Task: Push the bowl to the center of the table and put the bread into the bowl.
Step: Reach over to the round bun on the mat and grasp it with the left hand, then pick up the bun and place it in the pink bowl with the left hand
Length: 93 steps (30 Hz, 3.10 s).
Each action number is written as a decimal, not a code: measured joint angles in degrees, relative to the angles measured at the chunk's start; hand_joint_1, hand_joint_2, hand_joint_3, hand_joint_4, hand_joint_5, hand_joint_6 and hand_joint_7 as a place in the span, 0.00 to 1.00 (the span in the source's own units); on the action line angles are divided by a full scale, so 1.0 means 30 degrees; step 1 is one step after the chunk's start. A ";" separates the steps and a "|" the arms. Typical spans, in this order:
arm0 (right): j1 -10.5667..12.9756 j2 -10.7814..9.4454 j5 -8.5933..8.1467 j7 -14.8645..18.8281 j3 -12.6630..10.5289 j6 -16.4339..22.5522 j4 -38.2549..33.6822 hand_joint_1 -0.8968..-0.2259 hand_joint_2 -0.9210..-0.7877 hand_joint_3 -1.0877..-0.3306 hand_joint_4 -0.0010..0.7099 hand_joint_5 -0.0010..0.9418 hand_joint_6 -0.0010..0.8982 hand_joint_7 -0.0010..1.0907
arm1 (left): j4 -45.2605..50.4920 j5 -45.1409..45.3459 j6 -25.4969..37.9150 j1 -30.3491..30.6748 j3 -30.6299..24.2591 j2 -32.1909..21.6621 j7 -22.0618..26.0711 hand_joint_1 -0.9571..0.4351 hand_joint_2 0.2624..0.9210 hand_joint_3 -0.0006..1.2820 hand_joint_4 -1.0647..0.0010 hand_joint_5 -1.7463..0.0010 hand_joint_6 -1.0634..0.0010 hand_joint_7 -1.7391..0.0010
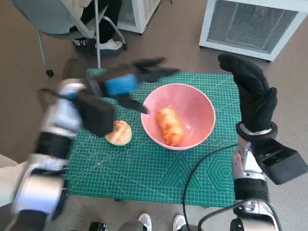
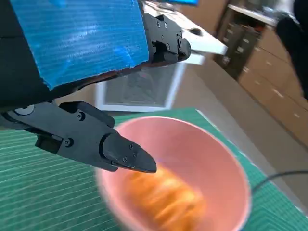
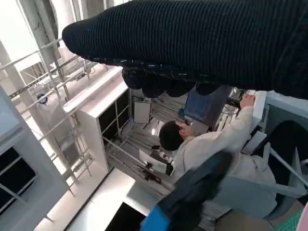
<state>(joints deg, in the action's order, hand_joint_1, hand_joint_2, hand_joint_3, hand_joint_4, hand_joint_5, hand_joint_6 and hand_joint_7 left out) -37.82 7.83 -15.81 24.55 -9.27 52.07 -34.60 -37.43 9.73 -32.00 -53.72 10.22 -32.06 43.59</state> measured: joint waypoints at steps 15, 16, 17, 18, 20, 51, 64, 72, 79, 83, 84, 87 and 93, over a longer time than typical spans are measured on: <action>-0.0233 -0.0081 0.0001 0.0003 0.0016 0.0191 -0.0642 0.41 0.00 0.49 0.52 0.00 0.21 0.31 | 0.5061 -0.0396 0.4868 0.3818 -0.0738 -0.2859 0.1919 0.52 0.88 0.00 0.93 0.99 0.79 0.98; -0.0273 -0.0089 0.0002 0.0003 0.0018 0.0235 -0.0699 0.41 0.00 0.49 0.52 0.00 0.21 0.31 | 0.5093 -0.0332 0.5017 0.3919 -0.0715 -0.2899 0.1942 0.52 0.88 0.00 0.93 1.00 0.79 0.98; -0.0311 -0.0099 0.0001 0.0003 0.0019 0.0273 -0.0762 0.41 0.00 0.49 0.52 0.00 0.21 0.31 | 0.5097 -0.0253 0.5140 0.3999 -0.0684 -0.2918 0.1946 0.52 0.88 0.00 0.93 1.00 0.79 0.98; -0.0350 -0.0108 -0.0001 0.0003 0.0022 0.0294 -0.0822 0.41 0.00 0.49 0.52 0.00 0.21 0.31 | 0.5095 -0.0207 0.5239 0.4069 -0.0658 -0.2926 0.1947 0.52 0.89 0.00 0.93 1.00 0.79 0.98; -0.0419 -0.0119 -0.0005 0.0004 0.0033 0.0297 -0.0916 0.41 0.00 0.49 0.52 0.00 0.21 0.31 | 0.5077 -0.0105 0.5380 0.4151 -0.0555 -0.2925 0.1946 0.51 0.88 0.00 0.93 1.00 0.79 0.98; -0.0535 -0.0049 -0.0566 0.0524 0.0119 -0.0141 -0.0656 0.40 0.00 0.49 0.52 0.00 0.22 0.32 | -0.0845 0.4479 0.5813 0.3185 0.3471 -0.0647 0.0505 0.49 0.84 0.00 0.81 0.99 0.70 0.99; -0.0455 0.0190 -0.0270 0.0412 0.0122 -0.0161 -0.0431 0.41 0.00 0.49 0.52 0.00 0.22 0.31 | -0.3273 0.6527 0.5355 0.2018 0.5095 0.0333 -0.1075 0.58 0.92 0.01 0.41 0.87 0.41 0.92; -0.0408 0.0187 -0.0036 0.0354 0.0135 -0.0148 -0.0368 0.42 0.00 0.49 0.52 0.00 0.22 0.31 | -0.3642 0.6938 0.4660 0.1737 0.5217 0.0225 -0.2530 0.68 1.00 0.05 0.37 0.33 0.40 0.40; -0.0223 0.0169 0.0116 0.0168 0.0138 -0.0140 -0.0252 0.42 0.00 0.49 0.52 0.00 0.22 0.31 | -0.3394 0.6413 0.4081 0.1781 0.4465 -0.0198 -0.2633 0.69 1.00 0.05 0.38 0.26 0.35 0.44; -0.0105 0.0154 0.0113 0.0100 0.0151 -0.0135 -0.0181 0.42 0.00 0.49 0.52 0.00 0.22 0.31 | -0.1878 0.5240 0.4085 0.1855 0.3311 -0.0805 -0.2057 0.69 1.00 0.04 0.36 0.28 0.36 0.41; -0.0099 0.0152 0.0109 0.0099 0.0153 -0.0137 -0.0180 0.42 0.00 0.49 0.52 0.00 0.22 0.31 | -0.1230 0.4833 0.4178 0.1877 0.2942 -0.0966 -0.1860 0.69 1.00 0.04 0.36 0.29 0.36 0.40; -0.0100 0.0151 0.0094 0.0099 0.0160 -0.0142 -0.0172 0.42 0.00 0.49 0.52 0.00 0.22 0.31 | 0.0843 0.3703 0.4522 0.1873 0.1825 -0.1320 -0.1472 0.69 1.00 0.04 0.35 0.30 0.37 0.39; -0.0119 0.0076 0.0072 0.0100 0.0175 -0.0172 -0.0186 0.42 0.00 0.49 0.52 0.00 0.22 0.31 | 0.4975 0.1841 0.5102 0.1834 -0.0152 -0.1367 -0.1761 0.69 0.98 0.04 0.32 0.34 0.35 0.38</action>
<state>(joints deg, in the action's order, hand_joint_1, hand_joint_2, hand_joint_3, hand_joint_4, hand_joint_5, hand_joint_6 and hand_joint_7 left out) -38.18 8.05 -15.59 24.85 -8.75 51.56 -35.16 -22.50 15.25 -16.69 -48.22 9.76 -36.16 38.30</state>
